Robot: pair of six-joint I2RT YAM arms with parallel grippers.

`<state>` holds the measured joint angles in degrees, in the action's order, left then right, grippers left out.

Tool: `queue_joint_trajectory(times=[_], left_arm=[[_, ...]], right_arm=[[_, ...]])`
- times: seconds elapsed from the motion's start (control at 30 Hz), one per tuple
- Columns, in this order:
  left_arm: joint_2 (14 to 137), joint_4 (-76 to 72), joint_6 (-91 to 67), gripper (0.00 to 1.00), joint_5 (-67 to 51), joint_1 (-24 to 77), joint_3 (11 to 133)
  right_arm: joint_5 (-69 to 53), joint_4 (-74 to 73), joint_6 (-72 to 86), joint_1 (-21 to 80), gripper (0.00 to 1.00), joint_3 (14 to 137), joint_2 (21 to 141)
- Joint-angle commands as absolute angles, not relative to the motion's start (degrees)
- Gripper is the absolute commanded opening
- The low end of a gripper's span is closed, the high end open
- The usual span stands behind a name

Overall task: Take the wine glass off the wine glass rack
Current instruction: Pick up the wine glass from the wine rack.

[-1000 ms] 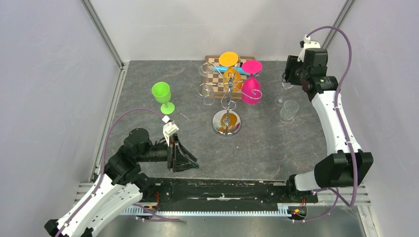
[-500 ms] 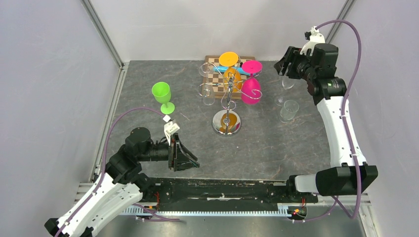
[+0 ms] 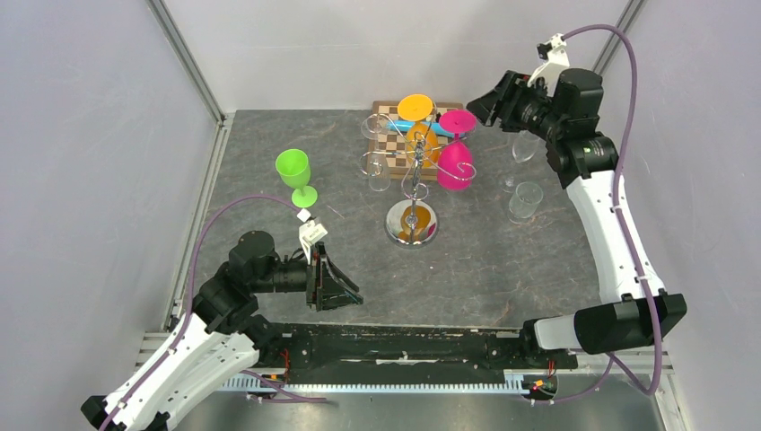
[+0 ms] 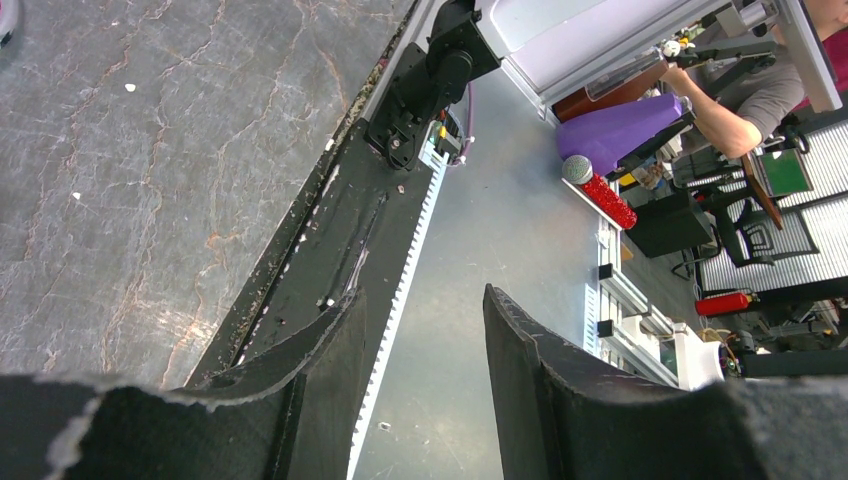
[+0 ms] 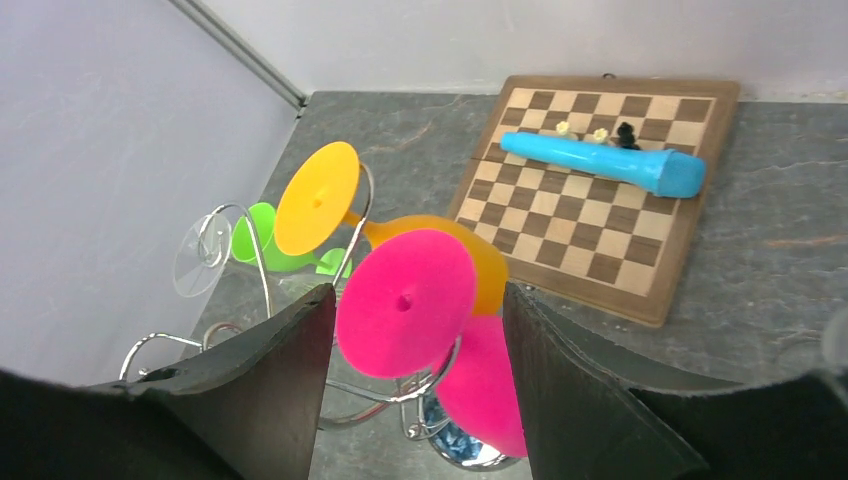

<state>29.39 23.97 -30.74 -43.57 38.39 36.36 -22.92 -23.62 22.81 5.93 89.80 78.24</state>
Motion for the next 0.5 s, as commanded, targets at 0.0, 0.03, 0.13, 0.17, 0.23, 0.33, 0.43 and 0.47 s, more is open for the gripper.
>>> queue_joint_trajectory(times=[0.0, 0.03, 0.13, 0.17, 0.23, 0.33, 0.43, 0.47], left_arm=[[29.38, 23.03, -28.6, 0.53, -43.13, 38.76, 36.59], [29.38, 23.03, -28.53, 0.53, -43.14, 38.76, 36.59], [29.33, 23.13, -28.56, 0.53, -43.07, 38.8, 36.64], [29.26, 23.15, -28.56, 0.53, -43.02, 38.77, 36.63], [29.2, 23.14, -28.5, 0.54, -43.02, 38.8, 36.6], [29.08, 23.1, -28.51, 0.53, -43.07, 38.76, 36.59], [29.04, 23.11, -28.53, 0.53, -43.02, 38.76, 36.63], [29.07, 23.12, -28.54, 0.53, -43.12, 38.76, 36.61]], right_arm=[[-23.75, -21.61, 24.69, 7.97, 0.65, 91.93, 79.41], [-23.2, -21.66, 24.68, 8.19, 0.65, 91.85, 79.63], [-21.82, -21.8, 24.6, 8.9, 0.65, 91.42, 79.88], [-21.51, -21.67, 24.57, 9.04, 0.65, 91.26, 79.94], [-20.74, -21.65, 24.6, 9.38, 0.64, 90.98, 80.12], [-20.05, -21.71, 24.6, 9.6, 0.64, 90.55, 80.4], [-19.63, -21.85, 24.56, 9.91, 0.64, 90.22, 80.67], [-19.45, -21.93, 24.52, 9.97, 0.64, 90.18, 80.79]])
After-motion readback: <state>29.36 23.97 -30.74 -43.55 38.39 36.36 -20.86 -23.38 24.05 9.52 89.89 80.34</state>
